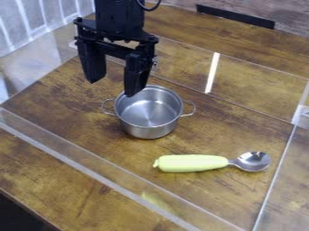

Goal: Move the green spoon to the left

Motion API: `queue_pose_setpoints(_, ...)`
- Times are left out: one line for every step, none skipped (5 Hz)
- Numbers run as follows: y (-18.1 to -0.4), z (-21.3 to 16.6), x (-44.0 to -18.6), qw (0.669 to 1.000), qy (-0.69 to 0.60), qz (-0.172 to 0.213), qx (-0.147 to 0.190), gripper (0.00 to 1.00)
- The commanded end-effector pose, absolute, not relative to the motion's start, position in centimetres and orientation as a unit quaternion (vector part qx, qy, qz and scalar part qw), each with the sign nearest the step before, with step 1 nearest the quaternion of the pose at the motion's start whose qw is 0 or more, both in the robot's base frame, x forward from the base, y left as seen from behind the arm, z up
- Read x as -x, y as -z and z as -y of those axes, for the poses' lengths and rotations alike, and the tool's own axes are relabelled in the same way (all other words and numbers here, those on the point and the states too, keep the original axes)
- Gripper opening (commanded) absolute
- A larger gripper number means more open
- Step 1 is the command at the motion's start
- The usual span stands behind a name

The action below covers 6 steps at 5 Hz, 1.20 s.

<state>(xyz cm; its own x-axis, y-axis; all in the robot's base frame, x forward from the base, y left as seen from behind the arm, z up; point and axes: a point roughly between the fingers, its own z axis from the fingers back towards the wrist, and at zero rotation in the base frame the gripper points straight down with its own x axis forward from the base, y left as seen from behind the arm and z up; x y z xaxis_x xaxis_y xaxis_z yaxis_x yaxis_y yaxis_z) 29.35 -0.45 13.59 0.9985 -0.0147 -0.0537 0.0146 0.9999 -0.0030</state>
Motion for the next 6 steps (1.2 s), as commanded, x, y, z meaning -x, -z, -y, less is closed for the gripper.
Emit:
queue_pose_setpoints(-12.9,0.4,-29.2,0.999,0.025,-0.041,0.002,1.0)
queue_pose_setpoints(-12.1,2.8,-29.7,0.997,0.068,-0.039,-0.008,1.0)
queue_pose_setpoints(-10.7,6.8,-30.6,0.983,0.177,-0.028,-0.026,1.0)
queue_pose_setpoints(-9.1,10.2,-31.5,0.954,0.298,-0.017,-0.041,1.0)
queue_pose_setpoints(-7.9,11.7,-31.8,0.921,0.387,-0.007,-0.045,1.0)
queue_pose_setpoints(-6.8,11.9,-32.1,0.908,0.417,0.004,-0.05,1.0)
